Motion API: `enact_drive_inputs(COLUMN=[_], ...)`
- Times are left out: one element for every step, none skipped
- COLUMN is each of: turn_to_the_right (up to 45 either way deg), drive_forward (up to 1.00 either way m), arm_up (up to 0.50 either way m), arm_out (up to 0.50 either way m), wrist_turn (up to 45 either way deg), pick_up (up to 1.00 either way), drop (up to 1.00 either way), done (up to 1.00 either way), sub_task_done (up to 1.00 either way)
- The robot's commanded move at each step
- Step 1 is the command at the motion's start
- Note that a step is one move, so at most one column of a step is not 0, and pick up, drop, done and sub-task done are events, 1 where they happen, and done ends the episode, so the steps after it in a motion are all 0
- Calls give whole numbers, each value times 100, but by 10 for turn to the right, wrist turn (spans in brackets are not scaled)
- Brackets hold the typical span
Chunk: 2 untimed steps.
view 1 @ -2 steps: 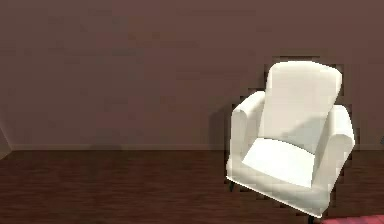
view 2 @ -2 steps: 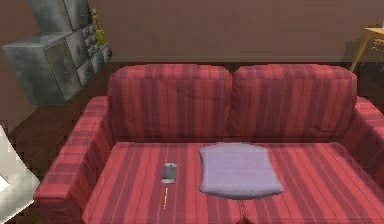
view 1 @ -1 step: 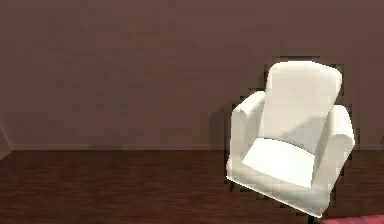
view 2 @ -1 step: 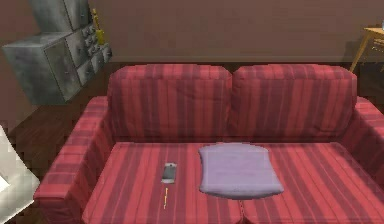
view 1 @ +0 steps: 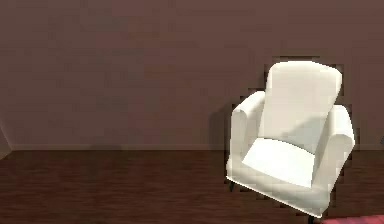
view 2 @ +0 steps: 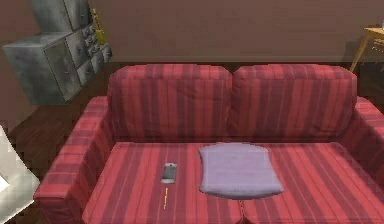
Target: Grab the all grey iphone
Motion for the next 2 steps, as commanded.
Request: enact_drive_inputs(turn_to_the_right=[0, 0], drive_forward=[0, 0], arm_up=[0, 0], arm_out=[42, 0], wrist_turn=[0, 450], pick_up=[0, 0], drop=[0, 0], done=[0, 0], sub_task_done=[0, 0])
